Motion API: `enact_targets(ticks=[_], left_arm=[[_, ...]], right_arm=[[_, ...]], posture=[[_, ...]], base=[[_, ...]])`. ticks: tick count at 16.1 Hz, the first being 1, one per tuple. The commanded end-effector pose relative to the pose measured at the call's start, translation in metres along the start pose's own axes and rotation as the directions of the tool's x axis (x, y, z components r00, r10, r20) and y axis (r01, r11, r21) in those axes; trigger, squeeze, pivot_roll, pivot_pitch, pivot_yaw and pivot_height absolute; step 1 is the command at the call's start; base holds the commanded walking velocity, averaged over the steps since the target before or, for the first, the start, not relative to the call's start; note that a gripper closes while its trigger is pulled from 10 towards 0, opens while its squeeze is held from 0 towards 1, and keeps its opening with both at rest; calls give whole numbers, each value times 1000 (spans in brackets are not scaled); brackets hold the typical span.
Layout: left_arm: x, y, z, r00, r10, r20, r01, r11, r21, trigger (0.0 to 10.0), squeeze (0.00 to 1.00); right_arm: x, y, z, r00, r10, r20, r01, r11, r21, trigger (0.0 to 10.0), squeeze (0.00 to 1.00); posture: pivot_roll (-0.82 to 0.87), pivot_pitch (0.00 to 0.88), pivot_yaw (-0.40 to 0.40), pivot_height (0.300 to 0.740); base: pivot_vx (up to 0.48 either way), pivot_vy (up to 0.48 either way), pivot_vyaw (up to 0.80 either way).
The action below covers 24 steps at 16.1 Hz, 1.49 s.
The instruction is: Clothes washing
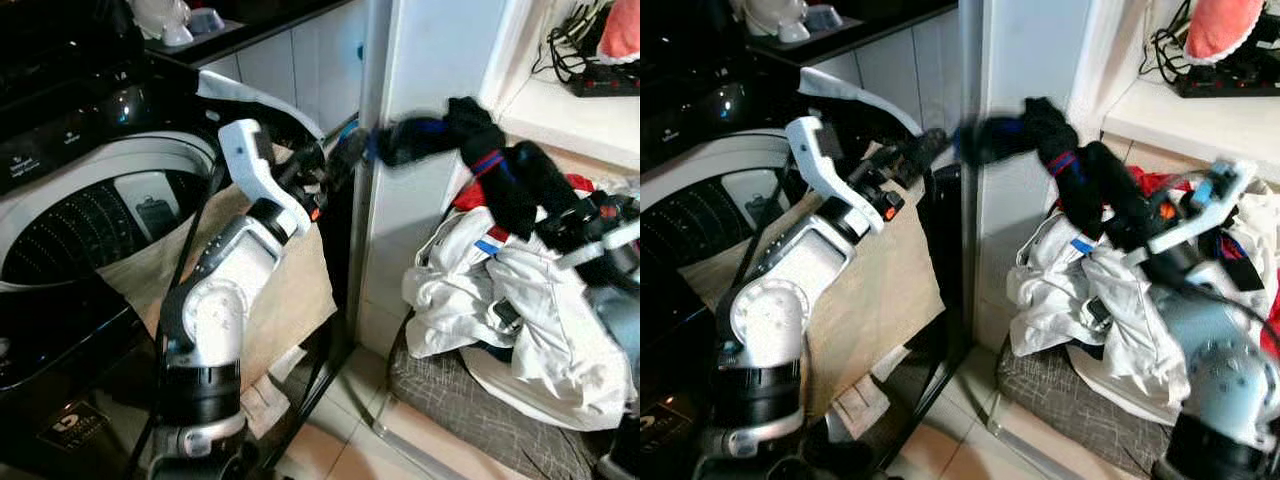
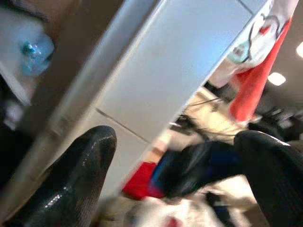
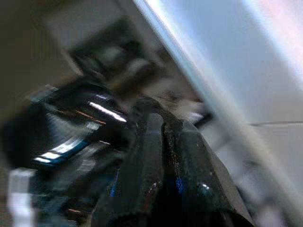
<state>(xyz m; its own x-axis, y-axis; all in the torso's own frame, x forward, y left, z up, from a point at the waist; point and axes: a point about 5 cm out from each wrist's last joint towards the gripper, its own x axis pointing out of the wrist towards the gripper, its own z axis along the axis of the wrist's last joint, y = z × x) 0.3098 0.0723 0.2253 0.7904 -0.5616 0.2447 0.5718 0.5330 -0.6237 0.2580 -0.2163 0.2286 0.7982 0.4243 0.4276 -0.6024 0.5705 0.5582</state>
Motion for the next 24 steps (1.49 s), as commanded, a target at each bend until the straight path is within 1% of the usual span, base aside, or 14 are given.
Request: enact_targets(ticks=[1,2,4,5,6,8,12,15,16,17,18,20,22,24], left_arm=[[4,-7,-6,997,-65,-51,58,990,-130,10000,1000],[5,-10,-7,995,-88,-41,78,977,-196,10000,1000],[7,-13,-7,994,-102,-30,93,970,-226,10000,1000],[7,-14,-7,994,-103,-38,92,973,-211,10000,1000],[8,-13,-5,995,-95,-18,88,966,-241,10000,1000],[6,-19,7,988,-148,52,156,928,-338,10000,1000],[0,-29,9,965,-250,76,259,875,-409,10000,1000],[1,-31,-3,972,-234,-4,214,894,-393,10000,1000],[3,-31,-6,973,-225,-38,196,908,-371,10000,973],[4,-32,-8,974,-222,-53,189,915,-357,10000,0],[4,-35,-7,971,-234,-49,202,912,-356,10000,0],[4,-39,-5,966,-256,-37,227,906,-357,10000,0],[1,-43,-3,957,-288,-21,261,893,-366,10000,0],[0,-43,-5,958,-285,-32,255,897,-361,10000,0]], right_arm=[[2,21,5,993,116,31,-117,992,43,0,0],[4,29,0,986,165,8,-165,984,68,0,0],[4,35,-7,980,194,-35,-190,978,88,0,0],[5,38,-11,976,212,-50,-205,972,113,0,0],[5,41,-15,972,223,-72,-213,969,127,0,0],[4,40,-19,974,199,-104,-185,973,135,0,0],[6,38,-22,978,169,-122,-154,980,125,0,0],[9,44,-23,971,205,-123,-187,972,140,0,0],[9,46,-29,966,210,-151,-189,972,142,0,0],[10,47,-35,960,213,-179,-188,971,146,0,0],[10,44,-47,951,183,-250,-154,979,131,0,0],[11,39,-56,943,134,-305,-110,989,96,0,0],[13,35,-57,947,106,-304,-86,993,76,0,0],[18,34,-53,958,92,-271,-77,995,65,0,0]], posture=[[-64,0,79,740],[-66,0,80,740],[-66,0,77,740],[-66,0,75,740],[-66,0,73,740],[-64,0,71,740],[-62,0,72,740],[-62,0,74,740],[-64,0,76,740],[-64,0,77,740],[-64,0,78,740],[-64,0,77,740],[-63,0,76,740],[-60,0,75,740]], base=[[0,0,0],[0,0,0],[0,0,0],[0,0,0],[0,0,0],[0,0,0],[0,0,0],[0,0,0],[0,0,0],[0,0,0],[0,0,0],[0,0,0],[0,0,0],[0,0,0]])
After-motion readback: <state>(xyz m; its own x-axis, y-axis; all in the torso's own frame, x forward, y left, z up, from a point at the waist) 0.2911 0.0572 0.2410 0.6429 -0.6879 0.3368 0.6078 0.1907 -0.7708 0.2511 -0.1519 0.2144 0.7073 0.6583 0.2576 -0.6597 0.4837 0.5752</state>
